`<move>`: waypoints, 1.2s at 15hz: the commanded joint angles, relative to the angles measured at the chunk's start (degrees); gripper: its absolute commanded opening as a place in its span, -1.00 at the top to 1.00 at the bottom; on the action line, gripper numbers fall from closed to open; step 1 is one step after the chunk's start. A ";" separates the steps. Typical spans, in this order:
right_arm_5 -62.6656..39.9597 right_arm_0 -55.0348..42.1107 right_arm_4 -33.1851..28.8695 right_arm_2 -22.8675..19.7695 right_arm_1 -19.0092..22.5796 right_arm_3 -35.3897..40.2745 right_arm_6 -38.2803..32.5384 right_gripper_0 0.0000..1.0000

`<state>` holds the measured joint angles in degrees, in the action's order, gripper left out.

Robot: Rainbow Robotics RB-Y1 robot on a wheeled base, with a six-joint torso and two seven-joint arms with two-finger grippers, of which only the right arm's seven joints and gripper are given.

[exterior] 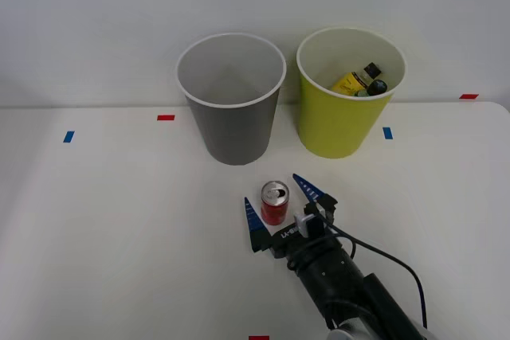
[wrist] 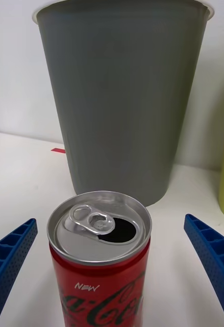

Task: Put cans in the gray bin, plastic bottles in the light green bin

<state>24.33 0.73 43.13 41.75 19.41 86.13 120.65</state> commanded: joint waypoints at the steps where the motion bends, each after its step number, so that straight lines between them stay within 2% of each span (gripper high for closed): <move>1: -0.07 -0.03 0.11 0.00 0.01 0.00 0.81 -1.00; 4: -0.77 0.32 -0.16 0.00 -0.08 0.00 1.69 -1.00; 5: -0.95 0.41 -0.60 0.00 0.01 0.00 2.04 -0.84; 6: -0.95 0.50 -0.95 0.00 0.01 0.00 2.13 -0.08; 7: -0.86 0.58 -0.95 0.00 0.10 0.00 2.30 0.41; 9: -0.95 0.50 -0.95 0.00 0.19 0.00 2.48 0.84; 10: -0.95 0.58 -0.77 0.00 0.19 0.00 2.57 0.95; 12: -0.95 0.50 -0.51 0.00 0.10 0.00 2.48 0.99; 18: 1.95 -1.00 -0.60 0.00 -0.08 0.00 2.39 1.00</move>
<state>25.16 0.28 42.73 41.73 19.38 86.13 123.10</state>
